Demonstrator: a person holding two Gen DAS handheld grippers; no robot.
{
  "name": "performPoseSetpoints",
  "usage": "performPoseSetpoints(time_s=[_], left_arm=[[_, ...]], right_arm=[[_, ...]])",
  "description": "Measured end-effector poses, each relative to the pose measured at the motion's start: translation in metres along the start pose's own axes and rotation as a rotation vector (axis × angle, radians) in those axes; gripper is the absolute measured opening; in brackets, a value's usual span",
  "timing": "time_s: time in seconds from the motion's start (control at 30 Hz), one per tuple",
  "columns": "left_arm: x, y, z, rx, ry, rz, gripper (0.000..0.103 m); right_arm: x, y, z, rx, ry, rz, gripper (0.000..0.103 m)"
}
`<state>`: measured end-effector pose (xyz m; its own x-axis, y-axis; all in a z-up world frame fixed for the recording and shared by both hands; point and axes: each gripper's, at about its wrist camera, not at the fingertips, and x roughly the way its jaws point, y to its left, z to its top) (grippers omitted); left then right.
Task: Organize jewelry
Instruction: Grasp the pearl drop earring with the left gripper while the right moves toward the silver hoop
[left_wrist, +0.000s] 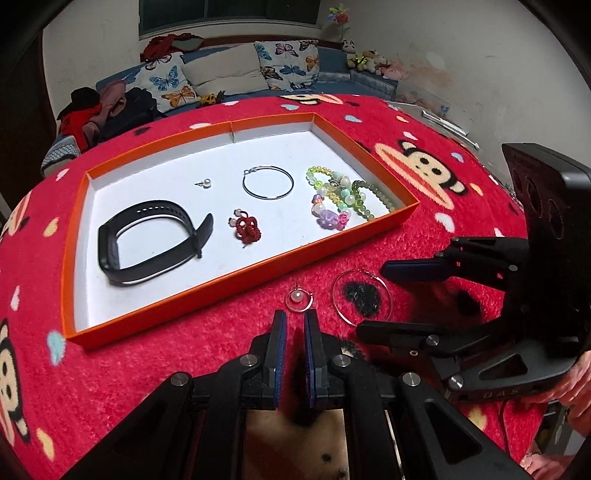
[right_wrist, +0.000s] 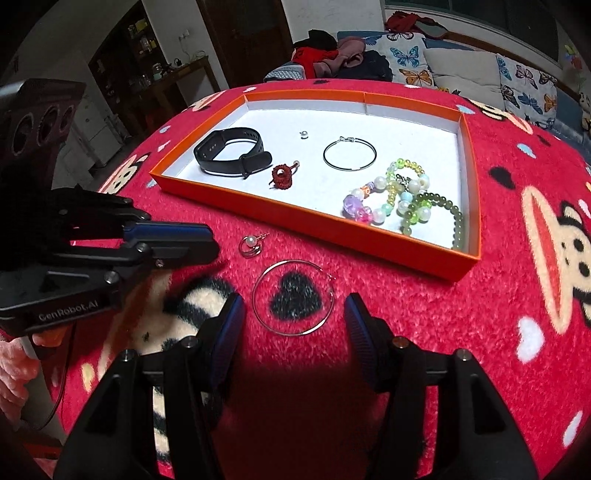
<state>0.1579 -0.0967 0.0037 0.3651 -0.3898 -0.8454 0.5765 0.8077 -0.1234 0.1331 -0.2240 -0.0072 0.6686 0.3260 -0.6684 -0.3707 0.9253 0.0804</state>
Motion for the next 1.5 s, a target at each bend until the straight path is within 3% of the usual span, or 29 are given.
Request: performPoseSetpoints(time_s=[0.17,0.23,0.3,0.37,0.47,0.6,1.07,1.2,1.3,1.37,1.4,1.43,1.5], left_arm=[[0.012,0.001,0.005,0.003,0.012,0.014,0.012],[0.016,0.001,0.006,0.002,0.013,0.016,0.023],[0.015,0.001,0.008,0.005,-0.006,0.024,0.058],[0.012,0.000,0.008,0.010,-0.034,0.030,0.069],[0.012,-0.002,0.011,0.033,-0.042,0.023,0.068],[0.019,-0.007,0.013,0.061,-0.034,0.016,0.047],[0.030,-0.013,0.010,0.111,-0.044,0.053,0.023],[0.028,-0.013,0.008,0.108,-0.049,0.054,0.019],[0.026,-0.012,0.006,0.110,-0.054,0.053,0.019],[0.025,-0.013,0.005,0.114,-0.055,0.053,0.019],[0.024,-0.013,0.004,0.116,-0.055,0.054,0.019],[0.024,-0.013,0.004,0.117,-0.056,0.055,0.019],[0.023,-0.014,0.003,0.121,-0.055,0.057,0.019]], right_arm=[[0.001,0.004,0.000,-0.021,0.001,-0.010,0.057],[0.002,0.006,0.000,-0.035,0.000,-0.017,0.057],[0.002,0.008,0.000,-0.043,-0.002,-0.021,0.055],[0.002,0.009,-0.001,-0.053,-0.004,-0.026,0.054],[0.002,0.008,-0.001,-0.052,-0.007,-0.028,0.053],[0.000,0.007,-0.003,-0.046,-0.011,-0.029,0.049],[0.000,0.007,-0.003,-0.068,-0.014,-0.035,0.045],[-0.002,0.004,-0.003,-0.055,-0.010,-0.032,0.028],[-0.005,0.002,-0.003,-0.039,-0.020,-0.016,0.031],[-0.006,0.001,-0.003,-0.023,-0.017,0.007,0.041],[-0.006,0.002,-0.004,-0.019,-0.020,0.008,0.053],[-0.007,0.003,-0.005,-0.022,-0.026,0.005,0.059],[-0.006,0.005,-0.005,-0.027,-0.026,-0.002,0.058]])
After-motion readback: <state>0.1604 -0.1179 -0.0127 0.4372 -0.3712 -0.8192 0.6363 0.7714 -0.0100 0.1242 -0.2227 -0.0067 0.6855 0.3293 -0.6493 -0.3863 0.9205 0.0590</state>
